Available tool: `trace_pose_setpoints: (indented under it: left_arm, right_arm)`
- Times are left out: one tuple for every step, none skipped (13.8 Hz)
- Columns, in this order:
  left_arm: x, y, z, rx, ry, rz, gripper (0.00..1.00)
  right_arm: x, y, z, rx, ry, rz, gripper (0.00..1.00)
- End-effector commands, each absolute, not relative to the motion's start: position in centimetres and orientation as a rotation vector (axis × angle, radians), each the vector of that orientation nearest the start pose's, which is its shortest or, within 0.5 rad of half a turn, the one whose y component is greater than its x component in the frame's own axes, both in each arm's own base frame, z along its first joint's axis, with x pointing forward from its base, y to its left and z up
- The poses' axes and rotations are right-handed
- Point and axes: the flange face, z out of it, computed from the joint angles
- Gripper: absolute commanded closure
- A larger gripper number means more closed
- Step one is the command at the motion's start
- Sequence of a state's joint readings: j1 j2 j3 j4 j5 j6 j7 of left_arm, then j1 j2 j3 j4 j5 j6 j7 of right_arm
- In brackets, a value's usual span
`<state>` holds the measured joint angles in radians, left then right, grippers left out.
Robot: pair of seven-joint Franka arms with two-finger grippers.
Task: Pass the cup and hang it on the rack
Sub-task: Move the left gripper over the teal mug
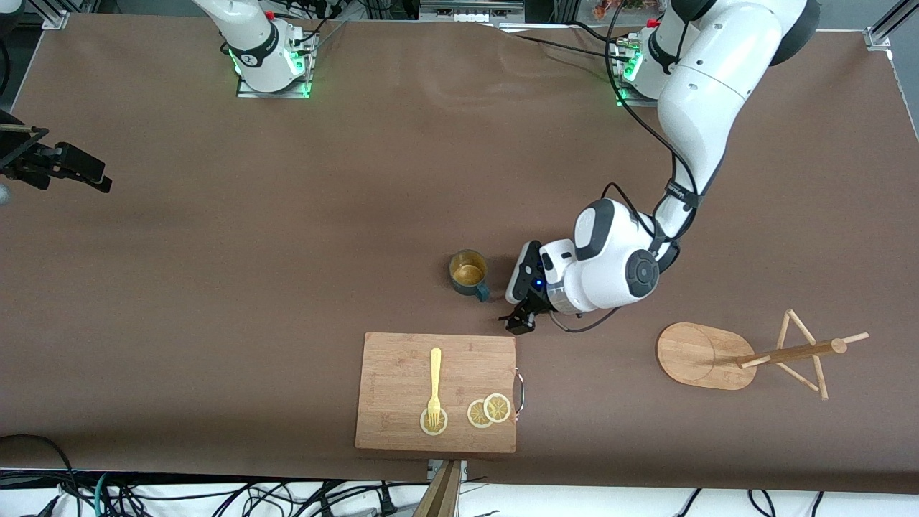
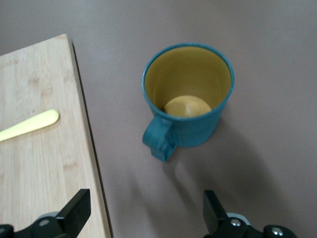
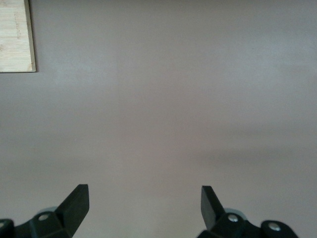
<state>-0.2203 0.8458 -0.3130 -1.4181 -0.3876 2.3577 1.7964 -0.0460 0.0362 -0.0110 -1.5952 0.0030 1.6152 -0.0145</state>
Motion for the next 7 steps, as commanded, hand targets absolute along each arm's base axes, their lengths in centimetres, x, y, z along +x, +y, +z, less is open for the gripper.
trace_pose_setpoints:
  left_arm:
    - [66.0,-35.8,22.3,-1.876,2.829,-0.665,0.0]
    - [65.9,-35.9,22.3,-1.911,2.807,-0.641,0.0]
    - [65.7,-36.3,22.3,-1.938,2.794,-0.624,0.0]
    - [65.7,-36.3,22.3,-1.948,2.786,-0.618,0.0]
    - [65.6,-36.5,22.3,-1.949,2.787,-0.616,0.0]
    - [65.3,-37.0,22.2,-1.943,2.794,-0.614,0.0]
    - [64.6,-38.0,21.8,-1.92,2.817,-0.602,0.0]
  right_arm:
    - [56.6,-2.9,59.9,-3.122,0.083,0.026,0.0]
    - [56.6,-2.9,59.8,-3.122,0.083,0.028,0.0]
    - [56.6,-2.9,59.8,-3.12,0.083,0.03,0.0]
    - [56.6,-2.9,59.8,-3.12,0.083,0.03,0.0]
    - [56.6,-2.9,59.8,-3.12,0.08,0.03,0.0]
    - [56.6,-2.9,59.8,-3.12,0.08,0.03,0.0]
    - [56.6,-2.9,59.8,-3.12,0.083,0.03,0.0]
